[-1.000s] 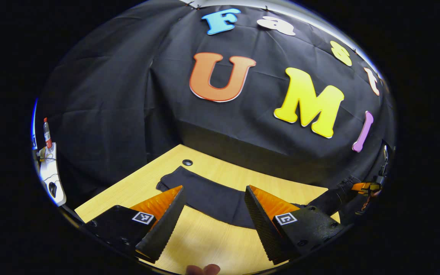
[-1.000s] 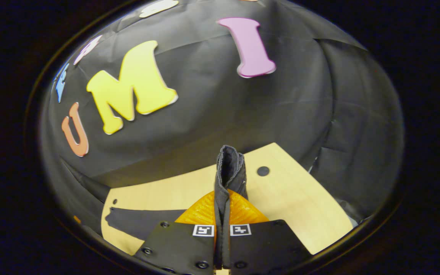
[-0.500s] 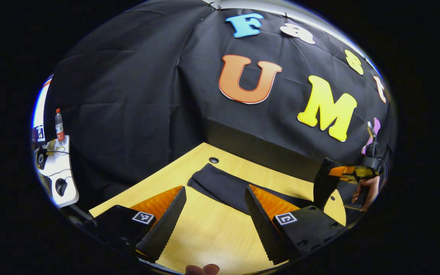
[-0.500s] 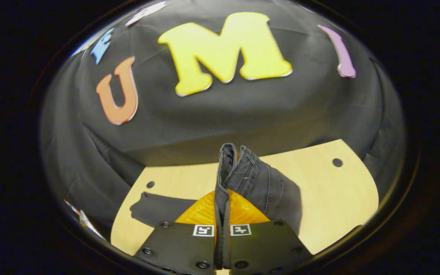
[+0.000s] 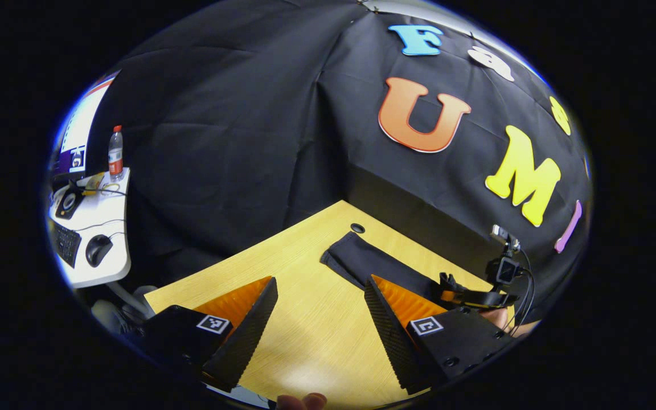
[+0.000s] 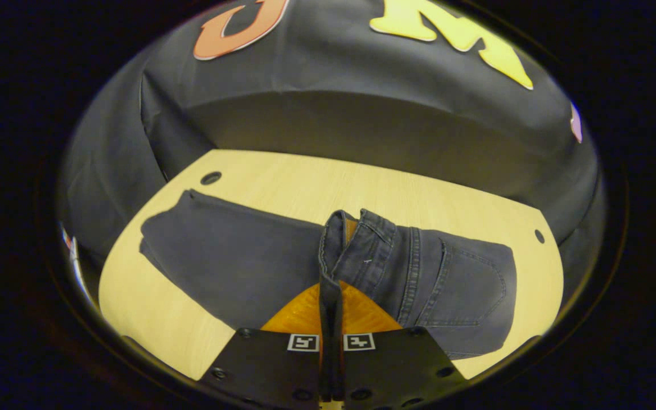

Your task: Grasp the waist and the cuffs of the jeans and fold them to make the two legs overlap; first hold the waist and fold one-third of the jeans toward the cuffs, then hold the cuffs and fold the remaining one-third in the same direction to finish folding.

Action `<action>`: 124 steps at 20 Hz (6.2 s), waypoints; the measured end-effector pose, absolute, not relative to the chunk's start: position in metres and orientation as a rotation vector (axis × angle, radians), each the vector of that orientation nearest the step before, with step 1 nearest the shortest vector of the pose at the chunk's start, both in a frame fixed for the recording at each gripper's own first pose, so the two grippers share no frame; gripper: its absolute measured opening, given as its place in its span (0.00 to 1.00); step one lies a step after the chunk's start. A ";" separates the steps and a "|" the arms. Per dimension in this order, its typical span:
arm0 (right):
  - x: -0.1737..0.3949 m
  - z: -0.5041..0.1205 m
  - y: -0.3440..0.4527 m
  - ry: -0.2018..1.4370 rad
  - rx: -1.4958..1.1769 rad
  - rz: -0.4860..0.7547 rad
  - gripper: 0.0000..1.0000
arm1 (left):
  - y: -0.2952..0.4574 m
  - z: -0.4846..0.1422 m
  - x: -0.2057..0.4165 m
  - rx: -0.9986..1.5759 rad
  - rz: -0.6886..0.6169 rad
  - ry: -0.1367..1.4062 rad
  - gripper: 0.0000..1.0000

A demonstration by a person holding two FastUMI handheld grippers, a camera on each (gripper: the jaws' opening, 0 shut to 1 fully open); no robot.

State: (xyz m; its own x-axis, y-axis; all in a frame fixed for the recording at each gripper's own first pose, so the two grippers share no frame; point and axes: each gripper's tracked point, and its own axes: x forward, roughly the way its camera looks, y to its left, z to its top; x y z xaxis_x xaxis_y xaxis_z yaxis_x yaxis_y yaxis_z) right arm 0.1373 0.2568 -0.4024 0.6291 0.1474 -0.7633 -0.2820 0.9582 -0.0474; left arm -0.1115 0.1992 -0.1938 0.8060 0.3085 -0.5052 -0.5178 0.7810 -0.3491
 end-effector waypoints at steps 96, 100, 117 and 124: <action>-0.049 -0.191 -0.224 0.665 0.256 -0.104 0.95 | -0.215 -0.276 0.174 -0.046 -0.185 0.472 0.22; -0.043 -0.205 -0.240 0.689 0.258 -0.079 0.92 | -0.232 -0.313 0.164 0.016 -0.152 0.540 0.22; -0.014 -0.171 -0.188 0.596 0.220 0.087 0.98 | -0.235 -0.246 0.130 -0.125 -0.121 0.489 1.00; 0.022 -0.083 -0.102 0.360 0.125 0.181 0.98 | -0.142 -0.099 0.103 -0.202 -0.086 0.240 1.00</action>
State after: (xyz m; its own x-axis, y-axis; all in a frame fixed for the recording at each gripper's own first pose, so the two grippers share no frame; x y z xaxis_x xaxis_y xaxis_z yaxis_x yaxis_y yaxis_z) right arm 0.0216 -0.1021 -0.0833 0.9199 0.1983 -0.3384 -0.1540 0.9761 0.1533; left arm 0.1034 -0.1421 -0.0990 0.9677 -0.1086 -0.2274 0.0605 0.9761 -0.2085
